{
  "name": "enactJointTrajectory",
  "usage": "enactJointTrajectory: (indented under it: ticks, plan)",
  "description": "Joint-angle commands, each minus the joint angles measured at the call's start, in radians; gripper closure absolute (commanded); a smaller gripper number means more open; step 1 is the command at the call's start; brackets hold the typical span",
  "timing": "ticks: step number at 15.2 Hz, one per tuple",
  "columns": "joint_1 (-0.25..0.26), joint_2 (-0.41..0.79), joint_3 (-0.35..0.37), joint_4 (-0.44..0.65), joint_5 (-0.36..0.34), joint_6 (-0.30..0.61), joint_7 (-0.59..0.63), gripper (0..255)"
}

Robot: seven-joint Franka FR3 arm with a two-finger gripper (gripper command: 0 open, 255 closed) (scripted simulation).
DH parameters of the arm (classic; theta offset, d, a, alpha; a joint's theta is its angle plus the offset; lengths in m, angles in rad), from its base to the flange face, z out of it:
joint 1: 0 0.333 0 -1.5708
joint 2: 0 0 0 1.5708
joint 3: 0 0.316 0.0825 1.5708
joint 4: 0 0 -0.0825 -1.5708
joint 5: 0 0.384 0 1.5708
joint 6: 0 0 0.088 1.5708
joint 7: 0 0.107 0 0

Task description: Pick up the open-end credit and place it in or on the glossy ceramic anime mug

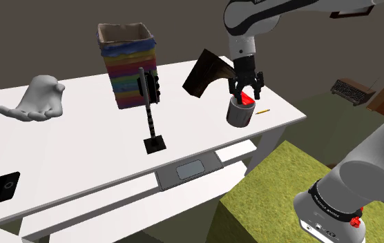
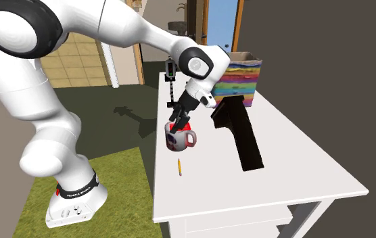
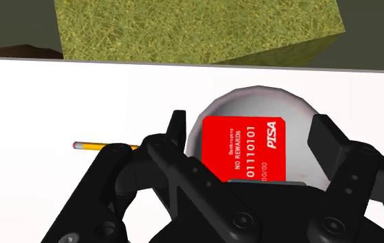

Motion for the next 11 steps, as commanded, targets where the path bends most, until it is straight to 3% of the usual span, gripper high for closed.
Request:
enactJointTrajectory:
  ticks: [1,4,8,11]
  plan:
    - [0.0,0.004,0.0,-0.002,0.0,0.004,0.0,0]
    - [-0.001,0.004,-0.001,-0.001,-0.002,0.003,-0.003,0]
    - [-0.006,0.06,-0.006,0.175,-0.008,-0.118,0.002,0]
    - [-0.006,0.06,-0.006,0.175,-0.008,-0.118,0.002,0]
